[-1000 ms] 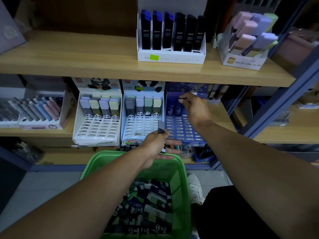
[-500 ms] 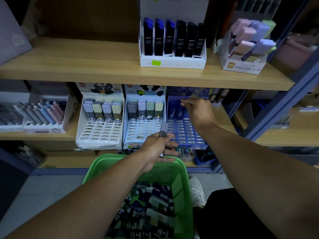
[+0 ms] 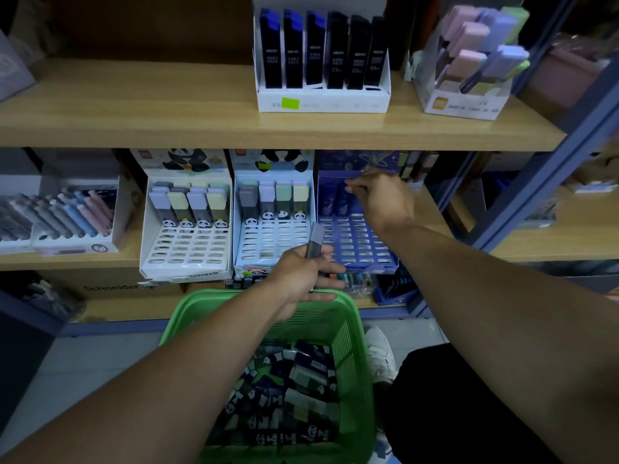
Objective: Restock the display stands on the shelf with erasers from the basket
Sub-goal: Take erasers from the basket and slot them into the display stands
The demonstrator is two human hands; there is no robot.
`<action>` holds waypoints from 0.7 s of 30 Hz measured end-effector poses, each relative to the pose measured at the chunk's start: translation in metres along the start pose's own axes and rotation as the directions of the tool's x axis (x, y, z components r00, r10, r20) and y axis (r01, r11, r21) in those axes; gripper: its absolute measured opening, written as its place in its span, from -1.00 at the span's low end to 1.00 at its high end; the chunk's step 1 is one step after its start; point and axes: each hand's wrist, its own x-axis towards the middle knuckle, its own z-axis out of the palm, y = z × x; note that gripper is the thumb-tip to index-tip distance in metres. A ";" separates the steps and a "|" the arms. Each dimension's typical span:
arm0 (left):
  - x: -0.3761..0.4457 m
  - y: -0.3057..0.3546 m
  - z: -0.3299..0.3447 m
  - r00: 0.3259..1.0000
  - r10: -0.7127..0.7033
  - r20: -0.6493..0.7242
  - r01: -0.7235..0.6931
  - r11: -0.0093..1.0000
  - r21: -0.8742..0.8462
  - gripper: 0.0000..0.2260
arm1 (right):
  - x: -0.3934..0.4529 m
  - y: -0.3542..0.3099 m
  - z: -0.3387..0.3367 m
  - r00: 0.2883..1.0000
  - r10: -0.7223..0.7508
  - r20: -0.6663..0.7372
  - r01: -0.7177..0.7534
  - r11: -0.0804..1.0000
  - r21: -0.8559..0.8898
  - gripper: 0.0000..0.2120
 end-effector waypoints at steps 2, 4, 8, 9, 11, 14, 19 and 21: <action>0.001 0.000 -0.001 1.000 -0.001 -0.009 0.001 1.000 -0.011 -0.80 | -0.002 -0.003 -0.003 0.997 -0.035 -0.064 0.035 0.999 -0.013 -0.78; 0.002 0.002 -0.002 1.000 -0.015 -0.004 0.014 0.998 -0.059 -0.81 | -0.005 -0.013 -0.008 0.997 -0.042 -0.071 0.045 0.998 0.049 -0.79; 0.000 0.007 -0.003 1.000 -0.020 0.005 0.021 0.988 -0.154 -0.83 | -0.018 -0.037 -0.007 0.977 -0.083 0.199 0.009 0.937 0.349 -0.76; 0.000 0.007 -0.005 1.000 -0.015 -0.009 0.013 0.988 -0.153 -0.82 | -0.023 -0.042 -0.007 0.959 -0.097 0.265 -0.017 0.917 0.397 -0.74; 0.001 0.007 -0.010 0.998 0.010 -0.059 -0.017 0.993 -0.114 -0.81 | -0.029 -0.048 -0.006 0.928 -0.119 0.352 -0.053 0.896 0.441 -0.74; 0.001 0.007 -0.015 0.995 0.042 -0.093 -0.050 0.994 -0.095 -0.83 | -0.034 -0.051 -0.006 0.886 -0.149 0.439 -0.136 0.822 0.553 -0.77; -0.001 0.006 -0.019 0.984 0.104 -0.142 -0.114 0.991 -0.065 -0.94 | -0.035 -0.056 -0.006 0.894 -0.093 0.438 -0.247 0.714 0.655 -0.82; 0.001 0.002 -0.024 0.944 0.233 -0.234 -0.202 0.968 0.150 -0.89 | -0.032 -0.059 -0.006 0.925 -0.042 0.377 -0.245 0.691 0.680 -0.86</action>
